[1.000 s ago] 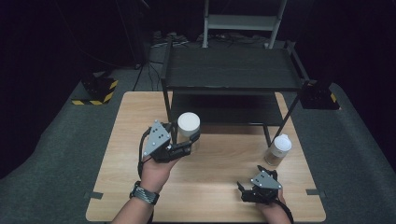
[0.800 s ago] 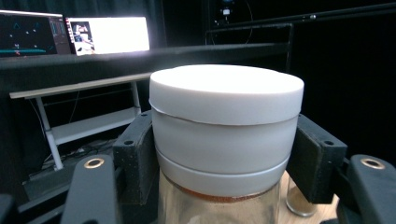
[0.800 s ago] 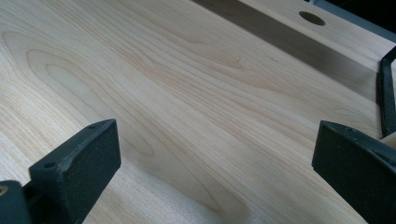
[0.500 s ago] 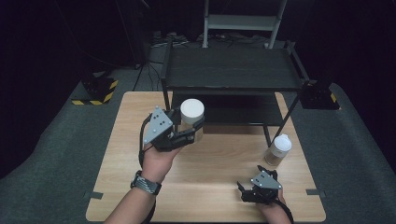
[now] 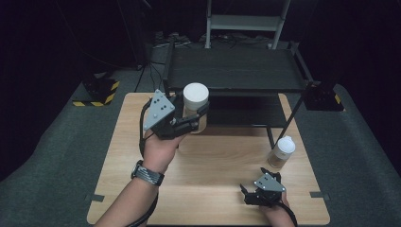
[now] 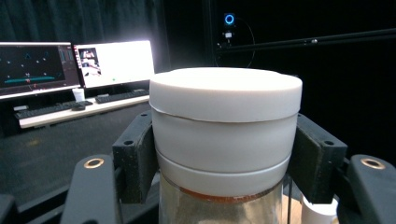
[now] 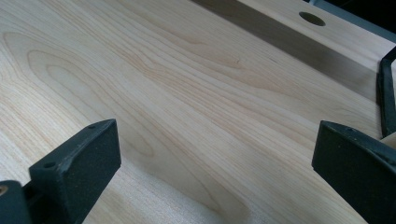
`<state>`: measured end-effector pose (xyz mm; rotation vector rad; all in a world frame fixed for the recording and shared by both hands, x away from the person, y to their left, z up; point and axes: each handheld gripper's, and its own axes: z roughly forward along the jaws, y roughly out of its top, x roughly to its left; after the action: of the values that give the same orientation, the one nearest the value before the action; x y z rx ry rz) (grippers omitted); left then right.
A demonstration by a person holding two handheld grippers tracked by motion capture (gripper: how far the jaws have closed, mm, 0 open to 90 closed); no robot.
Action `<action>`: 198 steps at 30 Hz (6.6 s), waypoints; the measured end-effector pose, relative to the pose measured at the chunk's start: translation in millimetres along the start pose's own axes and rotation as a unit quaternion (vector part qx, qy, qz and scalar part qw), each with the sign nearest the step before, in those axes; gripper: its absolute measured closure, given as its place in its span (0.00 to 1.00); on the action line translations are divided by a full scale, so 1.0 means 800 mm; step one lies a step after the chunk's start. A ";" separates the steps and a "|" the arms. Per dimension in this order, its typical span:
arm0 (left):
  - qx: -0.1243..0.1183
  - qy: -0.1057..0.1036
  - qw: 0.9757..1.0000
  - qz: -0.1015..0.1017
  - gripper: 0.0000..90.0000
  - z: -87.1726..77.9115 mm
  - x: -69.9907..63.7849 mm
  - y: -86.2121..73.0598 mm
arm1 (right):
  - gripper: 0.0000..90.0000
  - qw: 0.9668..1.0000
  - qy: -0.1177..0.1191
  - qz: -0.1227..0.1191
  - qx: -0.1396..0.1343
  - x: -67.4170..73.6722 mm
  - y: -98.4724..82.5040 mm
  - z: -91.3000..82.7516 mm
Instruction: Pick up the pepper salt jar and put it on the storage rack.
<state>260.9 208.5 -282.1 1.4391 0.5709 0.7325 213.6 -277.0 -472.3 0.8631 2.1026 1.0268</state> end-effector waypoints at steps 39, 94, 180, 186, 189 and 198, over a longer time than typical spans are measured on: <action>-0.011 0.043 0.999 0.014 0.37 0.081 0.023 0.076 | 0.00 1.000 0.002 0.007 -0.006 -0.002 -0.003 -0.001; 0.007 0.060 0.998 -0.002 0.37 0.143 0.049 0.069 | 0.00 1.000 0.001 0.002 -0.008 -0.001 -0.004 -0.002; 0.036 0.065 0.997 0.027 0.00 -0.018 -0.045 -0.037 | 0.00 1.000 -0.003 -0.016 -0.003 0.005 -0.001 -0.001; 0.053 0.063 0.996 0.019 0.00 -0.026 -0.044 -0.063 | 0.00 1.000 -0.003 -0.016 -0.002 0.005 -0.001 -0.001; 0.061 0.062 0.996 0.013 0.00 -0.029 -0.045 -0.075 | 0.00 1.000 -0.003 -0.017 -0.002 0.005 -0.001 -0.001; 0.093 0.059 0.994 0.006 0.00 -0.038 -0.049 -0.118 | 0.00 1.000 -0.003 -0.020 -0.001 0.006 0.000 -0.001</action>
<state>221.8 201.1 -381.3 1.5796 0.7377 0.7944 210.5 -273.7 -473.6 0.8177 2.1049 1.0044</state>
